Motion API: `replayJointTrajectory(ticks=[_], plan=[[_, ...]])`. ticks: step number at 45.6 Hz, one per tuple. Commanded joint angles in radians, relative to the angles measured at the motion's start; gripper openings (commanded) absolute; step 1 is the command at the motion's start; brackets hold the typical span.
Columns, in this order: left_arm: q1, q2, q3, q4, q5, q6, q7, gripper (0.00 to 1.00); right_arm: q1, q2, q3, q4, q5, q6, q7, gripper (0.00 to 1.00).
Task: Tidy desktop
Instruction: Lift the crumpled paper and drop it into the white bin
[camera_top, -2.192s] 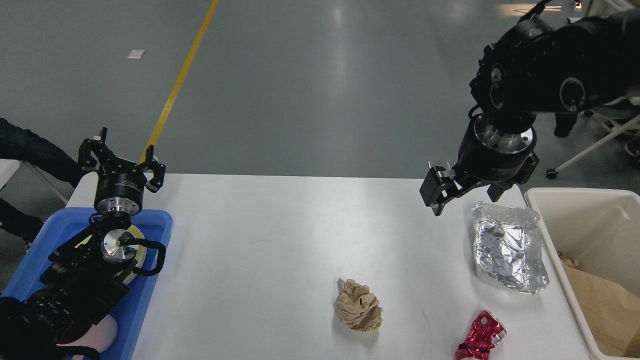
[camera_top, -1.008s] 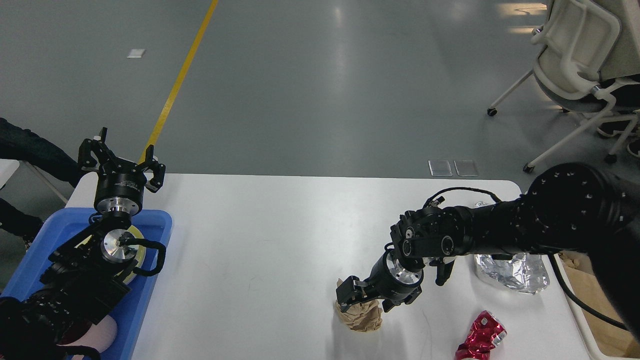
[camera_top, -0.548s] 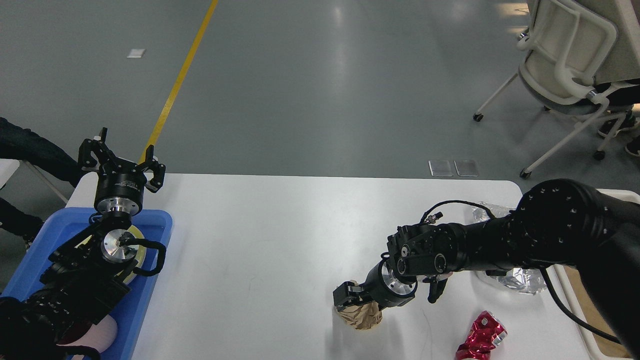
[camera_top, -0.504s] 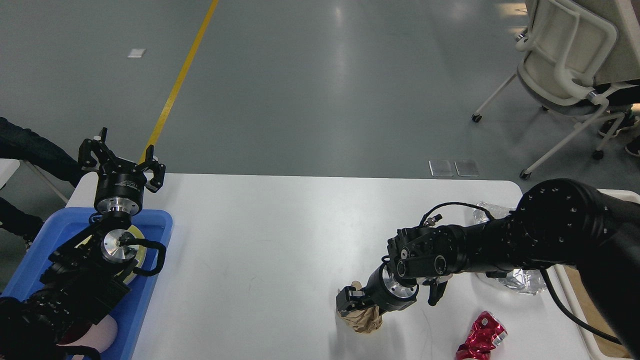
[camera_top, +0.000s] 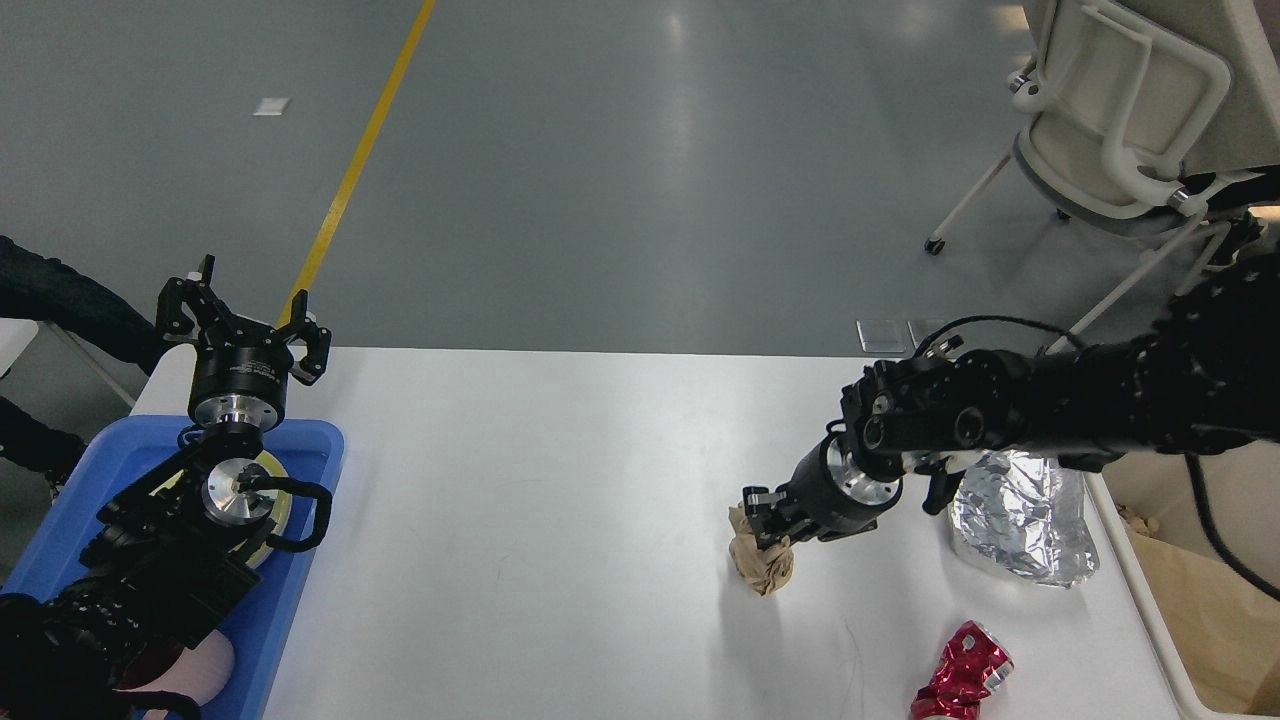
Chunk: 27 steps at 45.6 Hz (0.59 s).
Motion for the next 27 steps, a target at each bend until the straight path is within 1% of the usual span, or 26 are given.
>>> replayJointTrajectory(ticks=[1,10,14,20,27], plan=[[0.0,0.0,0.0,0.0,0.0,0.0,0.0,0.96,0.112,-0.109,0.001,0.037,0.001,0.061,0.001,0.0],[0.0,0.0,0.0,-0.001,0.0,0.0,0.0,0.96,0.321,-0.298,0.0,0.046,0.001,0.198,0.002,0.0],[0.0,0.0,0.0,0.0,0.0,0.0,0.0,0.96,0.408,-0.374,-0.006,0.046,-0.001,0.233,0.002,0.0],[0.0,0.0,0.0,0.0,0.0,0.0,0.0,0.96,0.488,-0.448,-0.017,0.039,-0.004,0.244,0.001,0.0],[0.0,0.0,0.0,0.0,0.0,0.0,0.0,0.96,0.475,-0.508,-0.025,0.026,-0.015,0.227,0.001,0.0]])
